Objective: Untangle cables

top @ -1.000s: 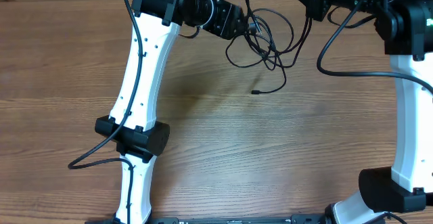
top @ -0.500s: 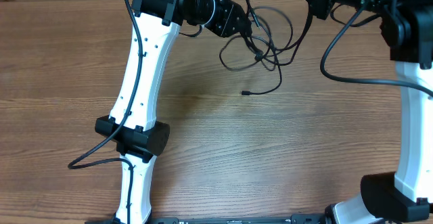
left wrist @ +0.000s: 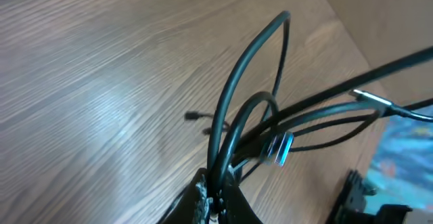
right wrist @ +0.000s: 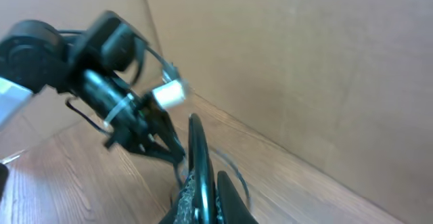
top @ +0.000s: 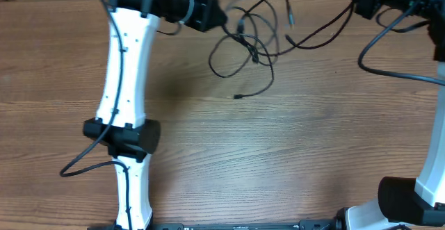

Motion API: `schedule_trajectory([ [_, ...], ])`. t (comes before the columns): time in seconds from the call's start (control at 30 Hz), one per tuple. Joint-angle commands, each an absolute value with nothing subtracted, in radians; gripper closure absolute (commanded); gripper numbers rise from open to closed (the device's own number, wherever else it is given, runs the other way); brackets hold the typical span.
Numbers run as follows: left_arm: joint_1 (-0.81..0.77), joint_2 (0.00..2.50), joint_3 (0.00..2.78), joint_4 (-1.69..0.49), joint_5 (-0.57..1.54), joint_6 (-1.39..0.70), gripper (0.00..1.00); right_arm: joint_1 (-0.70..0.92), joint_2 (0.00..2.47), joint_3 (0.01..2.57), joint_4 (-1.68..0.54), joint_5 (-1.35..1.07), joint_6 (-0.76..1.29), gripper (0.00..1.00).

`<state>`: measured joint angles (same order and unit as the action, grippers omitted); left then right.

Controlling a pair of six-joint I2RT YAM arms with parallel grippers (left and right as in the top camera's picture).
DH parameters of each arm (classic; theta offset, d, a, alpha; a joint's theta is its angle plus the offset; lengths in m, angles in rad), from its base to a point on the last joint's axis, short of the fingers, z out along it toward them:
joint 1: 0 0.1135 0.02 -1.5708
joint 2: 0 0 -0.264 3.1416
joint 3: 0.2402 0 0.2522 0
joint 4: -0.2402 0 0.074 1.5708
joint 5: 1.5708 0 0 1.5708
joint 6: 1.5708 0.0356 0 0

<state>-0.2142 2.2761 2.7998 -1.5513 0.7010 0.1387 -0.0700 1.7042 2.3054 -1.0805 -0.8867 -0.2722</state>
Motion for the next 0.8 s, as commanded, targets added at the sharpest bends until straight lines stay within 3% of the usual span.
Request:
schedule_trajectory([
  [0.0,-0.164,2.265,2.799,-1.575,0.800,0.143,0.96,-0.081,1.679,2.337,-1.114,-0.891,-0.333,0.96],
  [0.1,-0.163,2.220,2.799,-1.587,0.773,0.142,0.96,-0.081,1.694,2.335,-1.156,-0.822,-0.348,0.96],
  [0.3,-0.116,2.117,2.799,-1.569,0.514,0.108,0.96,-0.081,1.702,2.335,-1.174,-0.764,-0.349,0.96],
  [0.77,0.103,1.863,2.799,-1.572,0.506,0.064,0.96,-0.110,1.702,2.329,-1.230,-0.411,-0.379,0.96],
])
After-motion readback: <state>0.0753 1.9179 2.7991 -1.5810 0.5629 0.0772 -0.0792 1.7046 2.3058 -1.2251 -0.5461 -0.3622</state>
